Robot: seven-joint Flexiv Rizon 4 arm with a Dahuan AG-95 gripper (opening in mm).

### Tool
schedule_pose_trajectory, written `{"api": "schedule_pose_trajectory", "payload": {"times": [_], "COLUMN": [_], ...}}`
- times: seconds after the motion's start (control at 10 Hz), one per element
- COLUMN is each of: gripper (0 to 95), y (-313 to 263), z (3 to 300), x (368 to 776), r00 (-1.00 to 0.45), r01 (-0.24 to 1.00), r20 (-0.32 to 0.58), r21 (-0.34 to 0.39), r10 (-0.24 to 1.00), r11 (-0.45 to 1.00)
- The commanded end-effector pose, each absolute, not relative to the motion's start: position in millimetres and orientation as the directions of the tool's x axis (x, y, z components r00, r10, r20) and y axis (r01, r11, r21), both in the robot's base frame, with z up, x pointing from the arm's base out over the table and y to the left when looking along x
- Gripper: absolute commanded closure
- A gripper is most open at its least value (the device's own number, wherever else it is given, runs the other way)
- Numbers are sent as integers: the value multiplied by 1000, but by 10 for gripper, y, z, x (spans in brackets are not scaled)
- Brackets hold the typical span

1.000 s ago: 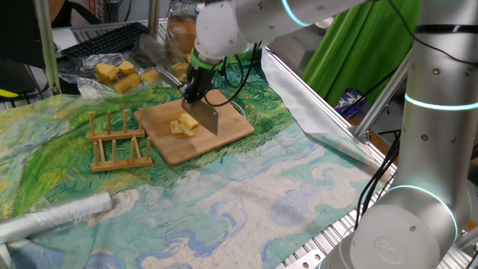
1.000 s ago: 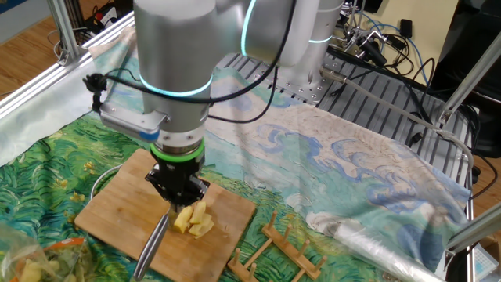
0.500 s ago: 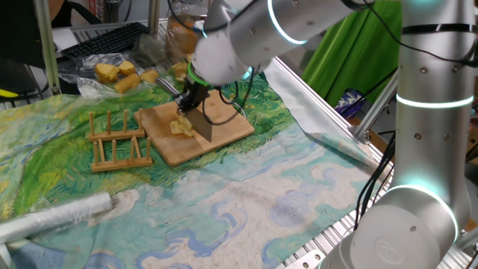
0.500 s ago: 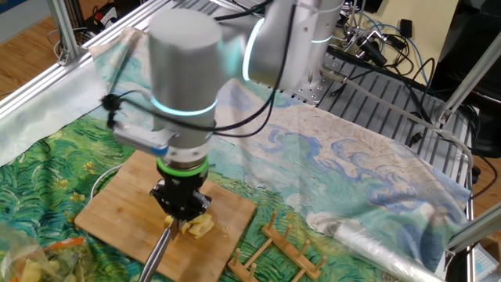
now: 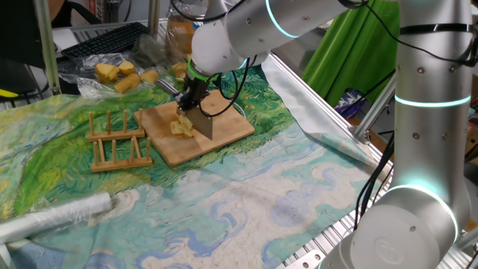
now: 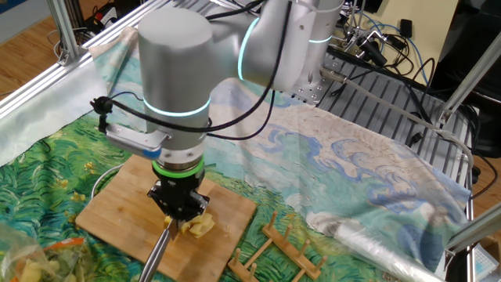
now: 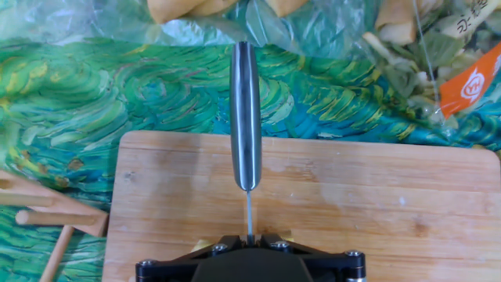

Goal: Chop the potatoes

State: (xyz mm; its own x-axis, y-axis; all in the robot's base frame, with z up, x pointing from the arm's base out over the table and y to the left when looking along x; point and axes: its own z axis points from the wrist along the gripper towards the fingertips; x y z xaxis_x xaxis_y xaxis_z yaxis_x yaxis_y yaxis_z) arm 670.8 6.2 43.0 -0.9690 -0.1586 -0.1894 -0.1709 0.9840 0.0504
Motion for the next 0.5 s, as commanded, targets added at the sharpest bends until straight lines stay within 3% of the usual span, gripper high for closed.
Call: {"api": "schedule_pose_trajectory", "payload": {"times": [0.1,0.5], "gripper": [950,950], "y": [49,44], "z": [524,592], "x": [6678,6662], "r00": [-974,-975], "r01": [-170,-165], "r20": [-159,-157], "r21": [36,34], "r10": [-162,-158], "r11": [985,986]}}
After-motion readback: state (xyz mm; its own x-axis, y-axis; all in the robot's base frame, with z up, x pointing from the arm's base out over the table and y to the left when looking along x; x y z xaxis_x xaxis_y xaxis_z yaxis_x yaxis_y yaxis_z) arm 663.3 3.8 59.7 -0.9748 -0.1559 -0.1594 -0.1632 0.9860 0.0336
